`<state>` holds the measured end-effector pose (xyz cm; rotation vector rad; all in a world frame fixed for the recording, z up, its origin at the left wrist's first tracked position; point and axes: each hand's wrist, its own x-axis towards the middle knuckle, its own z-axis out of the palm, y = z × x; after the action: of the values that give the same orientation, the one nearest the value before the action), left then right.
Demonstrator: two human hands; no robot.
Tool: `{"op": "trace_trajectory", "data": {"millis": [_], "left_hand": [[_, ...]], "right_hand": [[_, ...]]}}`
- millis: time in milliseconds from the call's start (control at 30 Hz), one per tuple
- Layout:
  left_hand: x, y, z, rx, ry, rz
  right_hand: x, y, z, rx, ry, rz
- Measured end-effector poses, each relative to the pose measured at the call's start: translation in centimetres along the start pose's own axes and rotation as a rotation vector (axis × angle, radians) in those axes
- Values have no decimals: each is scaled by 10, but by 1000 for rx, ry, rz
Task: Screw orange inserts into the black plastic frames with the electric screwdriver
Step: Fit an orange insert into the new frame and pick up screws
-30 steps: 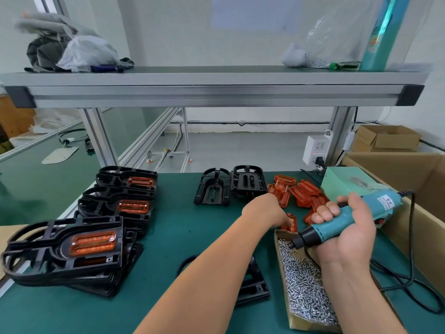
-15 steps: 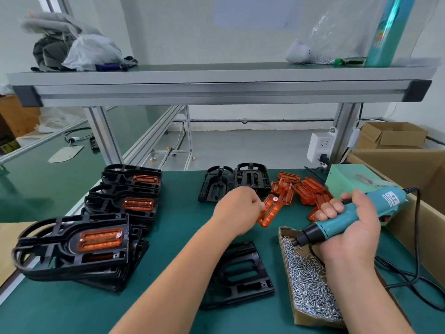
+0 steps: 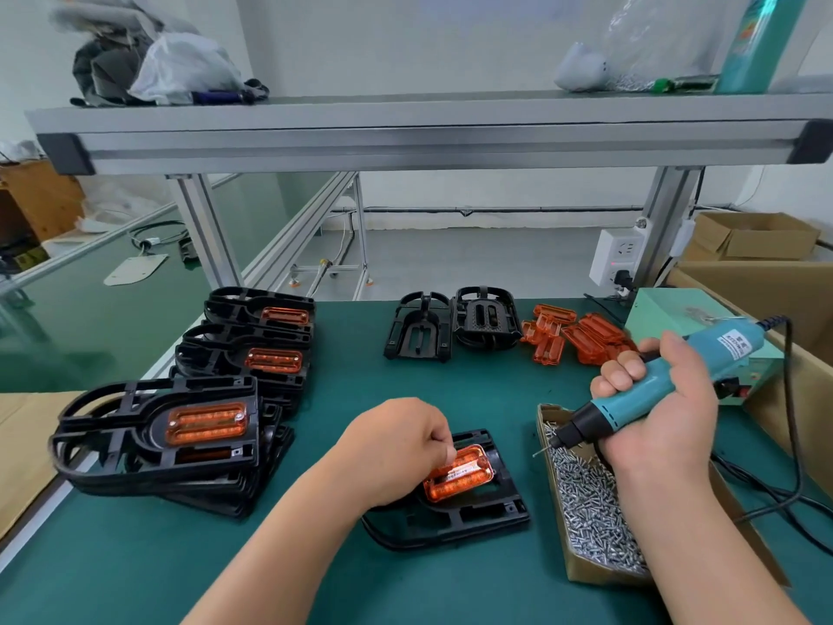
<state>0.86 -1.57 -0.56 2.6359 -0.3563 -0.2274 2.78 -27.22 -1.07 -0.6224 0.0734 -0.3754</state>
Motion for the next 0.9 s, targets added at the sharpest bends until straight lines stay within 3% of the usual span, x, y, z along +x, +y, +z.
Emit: {"op": "trace_trajectory", "data": {"millis": [600, 900], "left_hand": [[2, 7, 10, 19, 45, 11], [2, 2, 1, -479, 58, 26]], "right_hand": [[-3, 0, 2, -10, -7, -2], [-3, 0, 2, -1, 0, -3]]}}
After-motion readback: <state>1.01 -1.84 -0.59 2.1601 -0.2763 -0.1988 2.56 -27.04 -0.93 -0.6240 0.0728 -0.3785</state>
